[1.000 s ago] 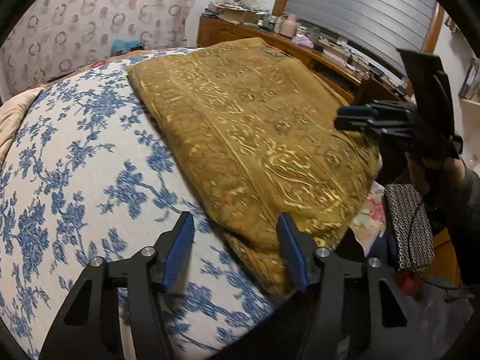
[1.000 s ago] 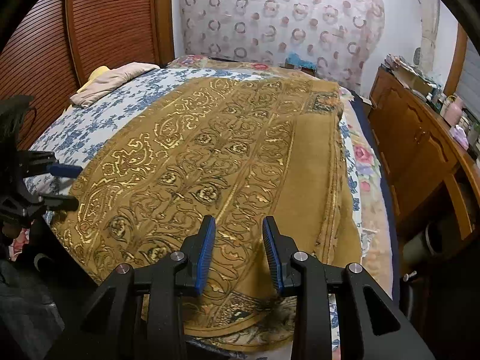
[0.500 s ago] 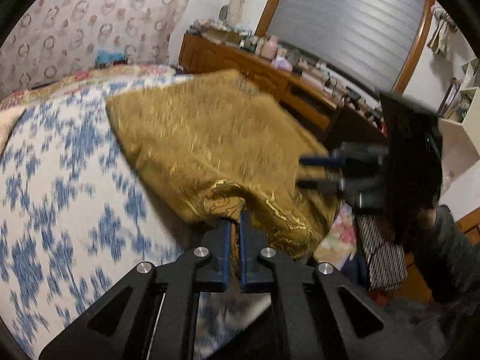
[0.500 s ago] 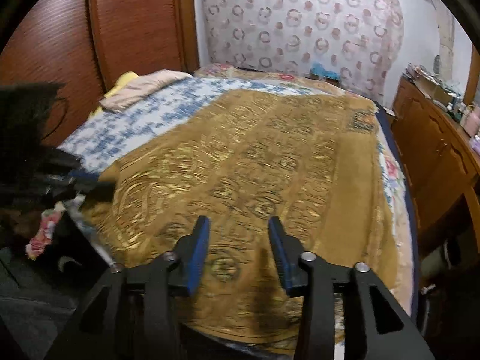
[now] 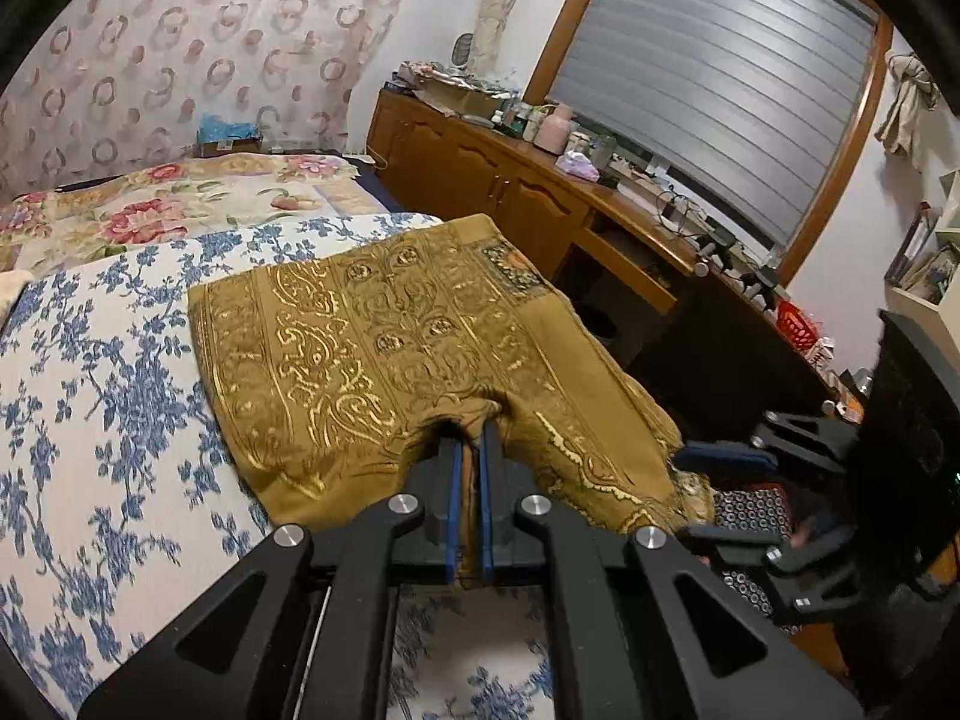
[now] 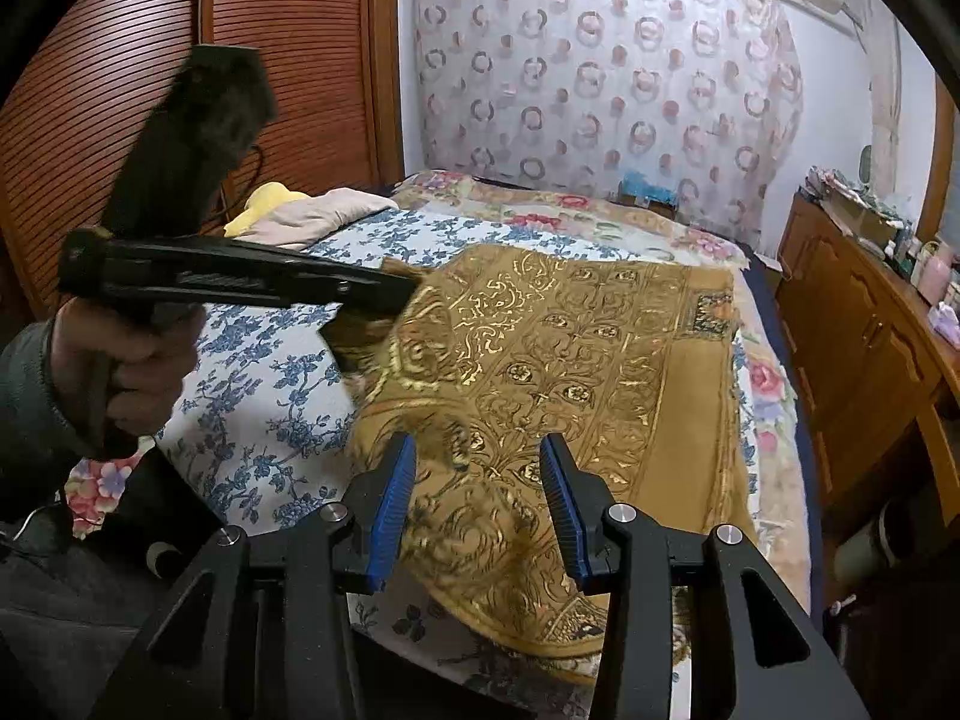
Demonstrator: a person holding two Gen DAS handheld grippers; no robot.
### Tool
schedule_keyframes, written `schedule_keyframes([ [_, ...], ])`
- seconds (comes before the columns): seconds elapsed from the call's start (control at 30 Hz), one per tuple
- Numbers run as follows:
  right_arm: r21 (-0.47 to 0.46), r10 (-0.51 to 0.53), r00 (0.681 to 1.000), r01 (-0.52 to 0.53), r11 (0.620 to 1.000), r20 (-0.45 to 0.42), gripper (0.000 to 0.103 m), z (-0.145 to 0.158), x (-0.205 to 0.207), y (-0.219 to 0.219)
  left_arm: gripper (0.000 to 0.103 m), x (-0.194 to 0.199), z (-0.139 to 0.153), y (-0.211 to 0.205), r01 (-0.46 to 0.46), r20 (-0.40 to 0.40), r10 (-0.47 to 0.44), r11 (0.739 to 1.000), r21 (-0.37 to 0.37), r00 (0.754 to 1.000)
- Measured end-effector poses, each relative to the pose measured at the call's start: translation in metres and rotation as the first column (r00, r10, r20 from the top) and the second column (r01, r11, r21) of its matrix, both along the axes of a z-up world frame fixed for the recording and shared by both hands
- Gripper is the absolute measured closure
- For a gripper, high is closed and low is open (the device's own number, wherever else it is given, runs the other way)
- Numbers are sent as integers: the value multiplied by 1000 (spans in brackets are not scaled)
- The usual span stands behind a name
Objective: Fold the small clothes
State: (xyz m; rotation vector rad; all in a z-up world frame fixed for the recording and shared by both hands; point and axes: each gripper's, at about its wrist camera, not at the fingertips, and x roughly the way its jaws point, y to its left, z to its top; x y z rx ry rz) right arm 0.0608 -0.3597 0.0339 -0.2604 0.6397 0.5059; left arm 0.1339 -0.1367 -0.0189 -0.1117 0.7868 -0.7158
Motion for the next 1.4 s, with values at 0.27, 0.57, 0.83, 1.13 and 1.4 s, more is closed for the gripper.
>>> schedule_keyframes([
  [0.27,-22,-14,1000,14,1000,-1,58,2,-4,5,98,13,-10,0,-36,-21,36,999,28,999],
  [0.57,-131,-35,996,25,991,-80,58,-31,19,8,98,17,-12,11,-57,-34,58,998,16,998],
  [0.83,-106,-42,993,30,994,-114,70,-35,54,1,97,13,-5,21,-89,1,89,995,40,996],
  [1.13,-54,28,998,-25,998,64,95,24,106,36,95,24,1,31,-142,69,133,981,135,989],
  [1.4,-65,43,997,-39,997,61,95,13,152,62,81,40,1,42,-128,42,122,978,162,992],
])
